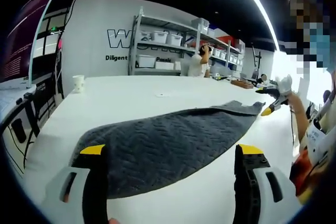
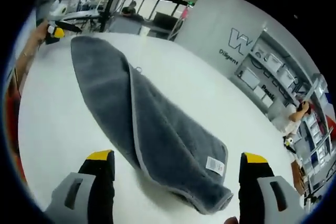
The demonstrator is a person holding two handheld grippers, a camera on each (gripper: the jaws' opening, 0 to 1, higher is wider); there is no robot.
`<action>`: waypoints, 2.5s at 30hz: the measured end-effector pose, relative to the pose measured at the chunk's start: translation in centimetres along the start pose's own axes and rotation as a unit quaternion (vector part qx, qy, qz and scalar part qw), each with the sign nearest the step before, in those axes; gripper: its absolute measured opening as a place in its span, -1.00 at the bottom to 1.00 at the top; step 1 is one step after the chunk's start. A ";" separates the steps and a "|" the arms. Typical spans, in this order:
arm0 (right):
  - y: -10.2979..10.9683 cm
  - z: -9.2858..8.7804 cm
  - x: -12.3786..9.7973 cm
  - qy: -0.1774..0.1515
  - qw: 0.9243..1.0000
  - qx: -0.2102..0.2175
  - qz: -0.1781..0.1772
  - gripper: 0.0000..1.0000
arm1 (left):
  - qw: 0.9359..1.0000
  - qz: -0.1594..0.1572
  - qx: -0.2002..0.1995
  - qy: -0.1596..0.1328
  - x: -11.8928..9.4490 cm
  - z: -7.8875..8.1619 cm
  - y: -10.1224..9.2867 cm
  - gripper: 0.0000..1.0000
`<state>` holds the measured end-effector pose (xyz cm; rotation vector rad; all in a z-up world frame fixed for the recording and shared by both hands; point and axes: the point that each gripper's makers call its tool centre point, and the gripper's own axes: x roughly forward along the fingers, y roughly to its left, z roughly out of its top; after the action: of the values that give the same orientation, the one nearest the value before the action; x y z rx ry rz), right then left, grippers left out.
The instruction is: Open the folded towel by lifting each exposed corner and separating the folded layers until the towel lies flat within the target outline without major curled edges
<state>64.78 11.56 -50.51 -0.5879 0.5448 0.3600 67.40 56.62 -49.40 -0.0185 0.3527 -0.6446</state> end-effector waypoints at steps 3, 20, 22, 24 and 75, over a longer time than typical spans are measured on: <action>0.7 1.3 1.4 -0.006 1.000 -0.004 0.019 0.98 | 1.000 -0.002 -0.001 0.003 0.1 -0.4 -0.1 0.99; 6.6 8.0 6.9 -0.060 0.989 -0.041 0.126 0.76 | 1.000 0.007 -0.001 0.019 -0.3 -1.2 0.7 0.99; 6.9 8.7 7.2 -0.067 0.989 -0.039 0.129 0.67 | 1.000 0.008 0.000 0.020 -0.4 -1.2 0.6 0.99; 7.3 9.4 7.5 -0.076 0.987 -0.045 0.135 0.52 | 1.000 0.007 0.001 0.023 -0.5 -1.3 0.6 0.99; 14.3 13.8 10.6 -0.107 0.956 -0.183 0.201 -1.00 | 1.000 0.001 0.011 0.018 -1.6 -0.6 -0.2 0.95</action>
<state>71.79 32.80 -53.03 -0.7837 0.3861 0.9151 65.88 57.47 -49.41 0.0138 0.3795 -0.6469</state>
